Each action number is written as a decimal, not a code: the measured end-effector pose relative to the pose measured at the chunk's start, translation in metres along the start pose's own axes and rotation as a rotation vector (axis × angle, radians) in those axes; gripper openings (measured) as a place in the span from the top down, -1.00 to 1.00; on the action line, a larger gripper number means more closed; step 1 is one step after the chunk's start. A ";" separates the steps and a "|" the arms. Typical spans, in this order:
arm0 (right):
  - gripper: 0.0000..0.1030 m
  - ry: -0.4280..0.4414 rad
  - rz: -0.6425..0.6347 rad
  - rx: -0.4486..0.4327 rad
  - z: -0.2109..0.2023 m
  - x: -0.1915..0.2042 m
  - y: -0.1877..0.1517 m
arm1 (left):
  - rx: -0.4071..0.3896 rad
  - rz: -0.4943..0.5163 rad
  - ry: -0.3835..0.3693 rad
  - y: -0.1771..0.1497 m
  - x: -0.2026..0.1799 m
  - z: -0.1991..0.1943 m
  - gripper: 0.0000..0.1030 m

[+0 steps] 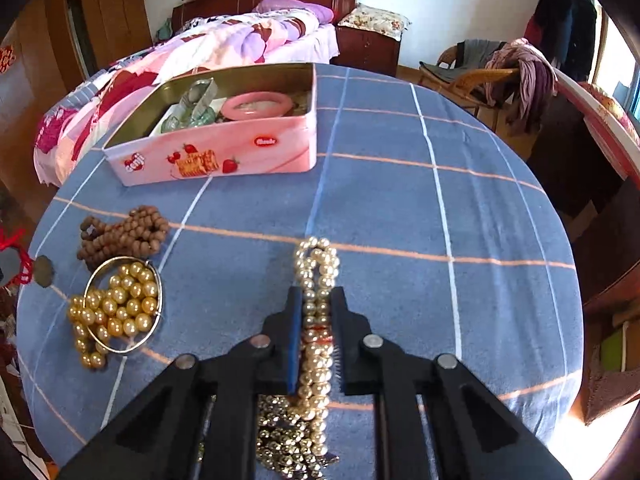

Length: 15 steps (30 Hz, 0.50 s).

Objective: Organize jewelry
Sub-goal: 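Grasp and lift the gold pearl necklace with the right tool while the left tool holds the red tassel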

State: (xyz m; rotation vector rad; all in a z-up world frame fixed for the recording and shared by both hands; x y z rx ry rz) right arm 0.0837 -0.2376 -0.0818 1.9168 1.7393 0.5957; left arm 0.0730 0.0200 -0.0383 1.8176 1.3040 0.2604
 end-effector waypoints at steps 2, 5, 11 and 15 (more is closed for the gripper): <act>0.68 0.038 0.044 -0.030 -0.014 -0.003 0.005 | -0.004 0.001 -0.002 0.001 0.000 0.000 0.91; 0.70 0.071 0.075 -0.094 -0.035 -0.009 0.018 | -0.013 -0.005 -0.006 0.005 0.000 0.000 0.91; 0.92 0.103 0.087 -0.196 -0.066 -0.004 0.037 | -0.028 -0.004 -0.011 0.012 -0.002 0.001 0.91; 0.84 0.123 0.094 -0.190 -0.060 -0.007 0.038 | -0.025 -0.003 -0.014 0.013 -0.002 0.002 0.91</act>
Point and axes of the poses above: each gripper's, at about its wrist camera, not at the fingertips, and z roughly the way its jaws point, x to its left, y to its top, the point moved 1 cm from there along z, roughly the way its jaws point, and after that the axes turned 4 degrees about -y, right-handed, at the moved point
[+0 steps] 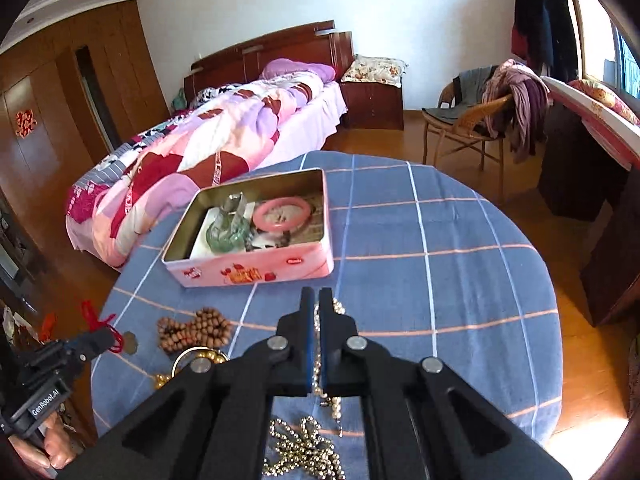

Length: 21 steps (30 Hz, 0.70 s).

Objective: Organize jewelry
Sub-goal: 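Grasp and lift the gold pearl necklace with the right tool while the left tool holds the red tassel, then carry the red tassel and pearl necklace over the pink tin with both tools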

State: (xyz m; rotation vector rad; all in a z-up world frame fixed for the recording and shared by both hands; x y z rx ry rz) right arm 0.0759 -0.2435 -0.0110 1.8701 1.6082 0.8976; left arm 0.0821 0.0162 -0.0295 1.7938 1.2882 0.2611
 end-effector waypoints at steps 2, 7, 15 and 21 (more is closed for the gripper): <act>0.29 -0.005 -0.006 0.055 0.015 -0.003 -0.005 | 0.006 0.000 0.001 -0.001 0.000 0.002 0.92; -0.64 -0.026 -0.023 0.130 0.052 -0.005 -0.015 | 0.019 -0.001 0.000 -0.002 0.000 0.008 0.91; 0.01 -0.138 -0.160 0.204 0.081 0.009 -0.022 | 0.023 0.005 0.002 -0.001 -0.001 0.010 0.92; 0.68 -0.122 -0.145 0.197 0.072 0.004 -0.024 | 0.025 0.002 -0.003 0.000 -0.001 0.013 0.91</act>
Point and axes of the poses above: each gripper's, at about its wrist camera, not at the fingertips, and z roughly the way its jaws point, x to its left, y to its top, the point moved 1 cm from there along z, roughly the way its jaws point, and after that the axes turned 4 degrees about -y, right-handed, at the moved point
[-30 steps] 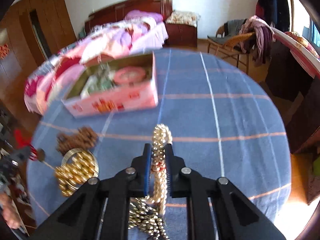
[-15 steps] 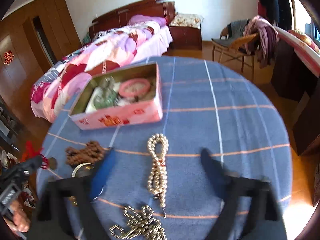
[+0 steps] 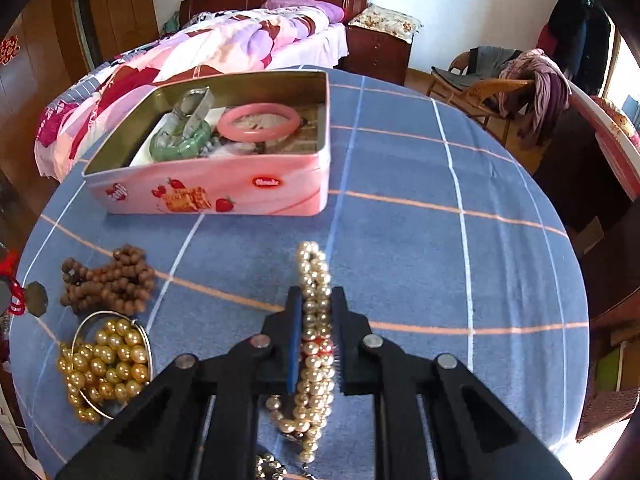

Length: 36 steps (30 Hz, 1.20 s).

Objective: Organize jewelry
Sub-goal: 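Carry the red tassel and pearl necklace over the pink tin with both tools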

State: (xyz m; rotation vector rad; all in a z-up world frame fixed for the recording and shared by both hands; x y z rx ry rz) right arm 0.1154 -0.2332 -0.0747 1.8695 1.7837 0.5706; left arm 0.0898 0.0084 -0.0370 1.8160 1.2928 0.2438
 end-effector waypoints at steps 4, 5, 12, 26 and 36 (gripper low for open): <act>0.82 0.062 0.075 -0.054 -0.015 -0.011 0.000 | 0.000 0.006 -0.006 0.000 -0.002 0.000 0.92; 0.82 0.067 0.083 -0.074 -0.021 -0.012 0.002 | 0.000 0.006 -0.007 0.001 -0.002 0.000 0.92; 0.82 0.119 0.123 -0.149 -0.043 -0.017 0.015 | -0.010 0.012 -0.014 0.005 -0.006 -0.001 0.91; 0.82 0.182 0.145 -0.246 -0.077 -0.013 0.033 | -0.034 0.033 -0.024 0.015 -0.009 0.000 0.91; 0.82 0.216 0.135 -0.326 -0.093 -0.003 0.063 | -0.113 0.067 -0.027 0.049 -0.012 -0.001 0.91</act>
Point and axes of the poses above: each gripper's, at about its wrist camera, not at the fingertips, and z roughly the way its jaws point, x to its left, y to its top, the point moved 1 cm from there along z, roughly the way its jaws point, and after that the axes turned 4 degrees about -y, right-handed, at the moved point
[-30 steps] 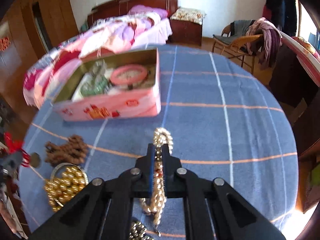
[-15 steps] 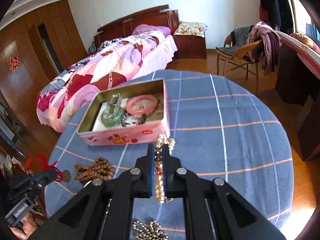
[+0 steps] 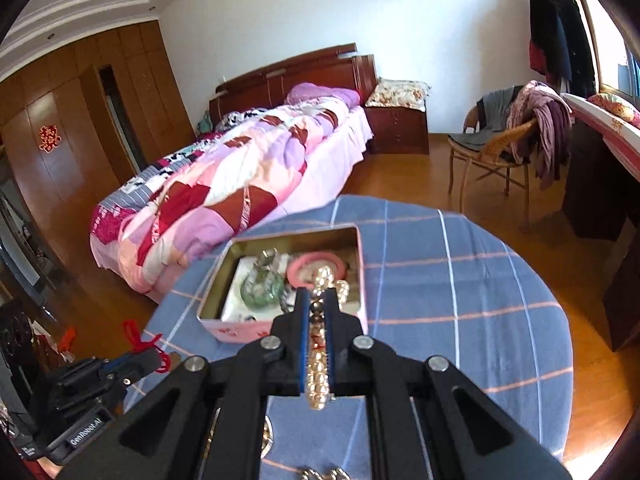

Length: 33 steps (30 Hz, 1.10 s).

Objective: Organize jewelry
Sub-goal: 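Carry the red tassel and pearl necklace over the pink tin with both tools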

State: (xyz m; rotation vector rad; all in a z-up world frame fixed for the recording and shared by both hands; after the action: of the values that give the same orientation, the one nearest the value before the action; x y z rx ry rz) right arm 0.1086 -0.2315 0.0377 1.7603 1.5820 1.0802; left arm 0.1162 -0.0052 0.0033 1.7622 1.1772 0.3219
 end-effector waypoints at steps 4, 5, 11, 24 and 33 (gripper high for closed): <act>0.82 0.014 0.002 -0.028 0.004 0.005 0.013 | -0.037 0.005 -0.006 0.016 0.001 0.002 0.91; 0.82 0.018 0.003 -0.032 0.004 0.006 0.015 | -0.047 0.010 -0.004 0.021 0.001 0.004 0.91; 0.82 0.033 0.026 -0.039 0.017 0.005 0.026 | -0.058 0.014 -0.005 0.035 0.007 0.022 0.91; 0.82 0.039 0.075 0.011 0.057 -0.007 0.031 | -0.028 0.015 0.005 0.043 0.012 0.065 0.91; 0.82 0.039 0.084 0.056 0.076 -0.010 0.028 | 0.018 -0.002 0.004 0.038 0.016 0.086 0.91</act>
State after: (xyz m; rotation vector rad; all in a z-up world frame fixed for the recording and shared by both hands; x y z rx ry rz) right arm 0.1874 -0.2364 0.0174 1.8684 1.5879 1.1260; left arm 0.2014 -0.0430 -0.0138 1.7769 1.1878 0.3151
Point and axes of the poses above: each gripper's, at about its wrist camera, not at the fingertips, and z roughly the way its jaws point, x to its left, y to its top, the point moved 1 cm from there along z, roughly the way its jaws point, and after that the axes turned 4 degrees about -y, right-handed, at the moved point
